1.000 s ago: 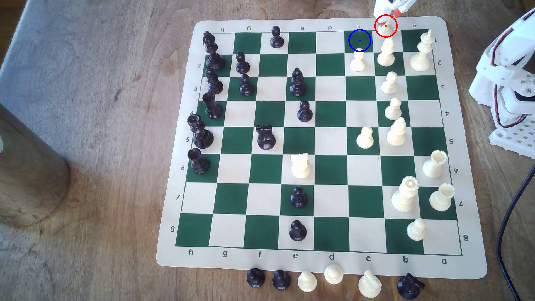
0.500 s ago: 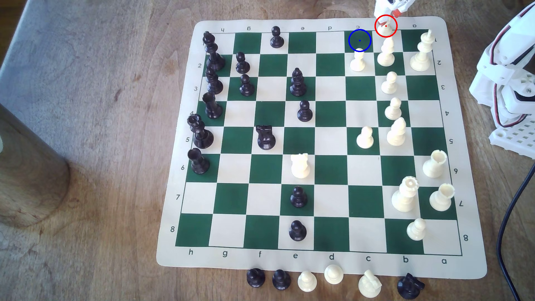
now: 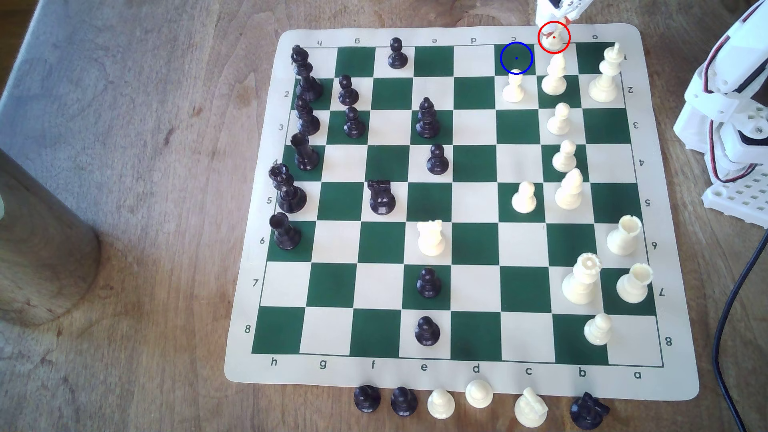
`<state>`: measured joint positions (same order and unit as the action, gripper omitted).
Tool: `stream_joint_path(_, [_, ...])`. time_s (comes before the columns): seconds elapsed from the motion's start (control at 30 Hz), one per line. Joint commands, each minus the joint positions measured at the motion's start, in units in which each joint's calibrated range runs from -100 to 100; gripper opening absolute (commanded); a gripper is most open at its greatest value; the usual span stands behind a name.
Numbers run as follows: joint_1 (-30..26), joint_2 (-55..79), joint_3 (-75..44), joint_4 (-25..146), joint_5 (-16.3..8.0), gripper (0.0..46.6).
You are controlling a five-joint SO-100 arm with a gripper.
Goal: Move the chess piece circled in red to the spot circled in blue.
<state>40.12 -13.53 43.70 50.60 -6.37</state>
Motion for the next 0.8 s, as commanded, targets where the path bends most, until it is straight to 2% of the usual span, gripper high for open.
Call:
stream_joint_path(0.0, [-1.0, -2.1, -2.1, 0.9, 0.1, 0.2])
stream_joint_path(0.4, [-1.9, -9.4, -4.1, 6.1, -0.2, 0.2])
stream_joint_path(0.77, [-8.3, -13.2, -5.1, 5.6, -2.5, 0.2])
